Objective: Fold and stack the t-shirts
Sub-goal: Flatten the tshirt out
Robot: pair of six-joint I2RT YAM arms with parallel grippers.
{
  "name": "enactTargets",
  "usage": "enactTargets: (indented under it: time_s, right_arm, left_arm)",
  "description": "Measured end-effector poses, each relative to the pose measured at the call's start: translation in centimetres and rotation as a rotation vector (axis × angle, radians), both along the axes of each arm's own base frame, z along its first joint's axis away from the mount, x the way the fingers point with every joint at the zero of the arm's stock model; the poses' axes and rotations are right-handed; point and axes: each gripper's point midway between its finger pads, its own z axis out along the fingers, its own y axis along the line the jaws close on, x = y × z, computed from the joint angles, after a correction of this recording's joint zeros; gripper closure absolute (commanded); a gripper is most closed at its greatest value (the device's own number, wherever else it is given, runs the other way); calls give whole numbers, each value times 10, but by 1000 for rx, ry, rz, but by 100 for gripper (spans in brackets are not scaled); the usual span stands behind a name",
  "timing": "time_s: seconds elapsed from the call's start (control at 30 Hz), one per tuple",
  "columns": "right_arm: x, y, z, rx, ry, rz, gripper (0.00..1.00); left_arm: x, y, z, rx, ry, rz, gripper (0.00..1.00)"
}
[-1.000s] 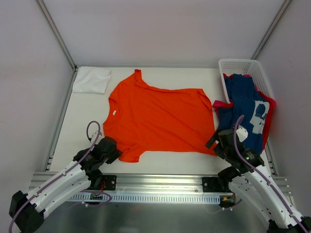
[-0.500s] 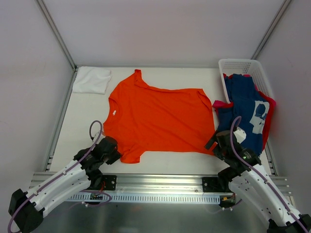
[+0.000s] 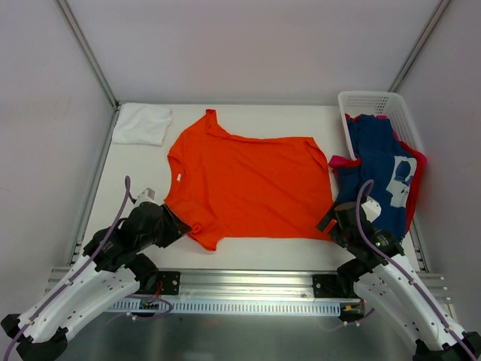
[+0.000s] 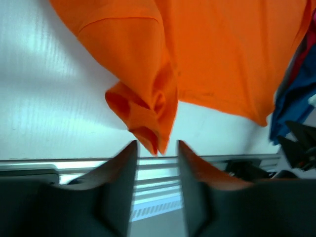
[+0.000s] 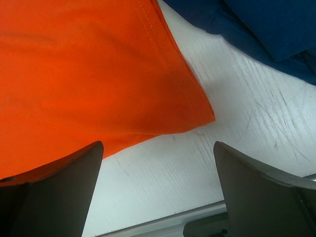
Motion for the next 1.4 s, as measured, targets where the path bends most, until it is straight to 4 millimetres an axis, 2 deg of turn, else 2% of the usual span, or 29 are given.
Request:
enactTargets:
  time_s: [0.07, 0.1, 0.13, 0.3, 0.53, 0.63, 0.83, 0.87, 0.9, 0.97, 1.0, 1.07, 1.1, 1.2, 1.4]
  right_arm:
    - [0, 0, 0, 0, -2, 0, 1]
    - [1, 0, 0, 1, -3, 0, 1]
    - [1, 0, 0, 1, -3, 0, 1]
    - [1, 0, -2, -1, 1, 0, 1]
    - [2, 3, -5, 10, -2, 7, 0]
    - [4, 7, -9, 20, -2, 18, 1]
    - [9, 21, -13, 48, -9, 64, 1]
    - [10, 23, -12, 49, -11, 73, 0]
    - [11, 25, -12, 48, -13, 80, 1]
    - [11, 27, -12, 48, -18, 91, 0]
    - [12, 28, -11, 50, -23, 96, 1]
    - [13, 29, -10, 52, -30, 102, 0]
    - [14, 29, -9, 54, -35, 103, 1]
    - [15, 31, -8, 58, -42, 106, 1]
    - [16, 31, -8, 58, -47, 108, 0]
  left_arm:
    - [-7, 6, -1, 19, 9, -13, 16]
    - [-10, 8, -3, 25, 21, -12, 4]
    - [-14, 11, -6, 42, 36, -16, 1]
    - [-25, 21, -13, 72, 65, -23, 1]
    - [-19, 27, -15, 109, 49, 7, 1]
    - [-7, 28, -21, 153, 38, 30, 4]
    - [35, 29, -46, 313, -11, 83, 14]
    - [45, 26, -51, 344, -17, 83, 18]
    - [51, 23, -55, 361, -21, 81, 32]
    - [65, 16, -64, 397, -28, 71, 42]
    - [71, 13, -69, 417, -31, 63, 55]
    - [82, 8, -79, 447, -35, 52, 64]
    - [87, 6, -83, 461, -37, 45, 72]
    - [95, 3, -91, 489, -47, 34, 75]
    - [99, 3, -98, 507, -37, 32, 65]
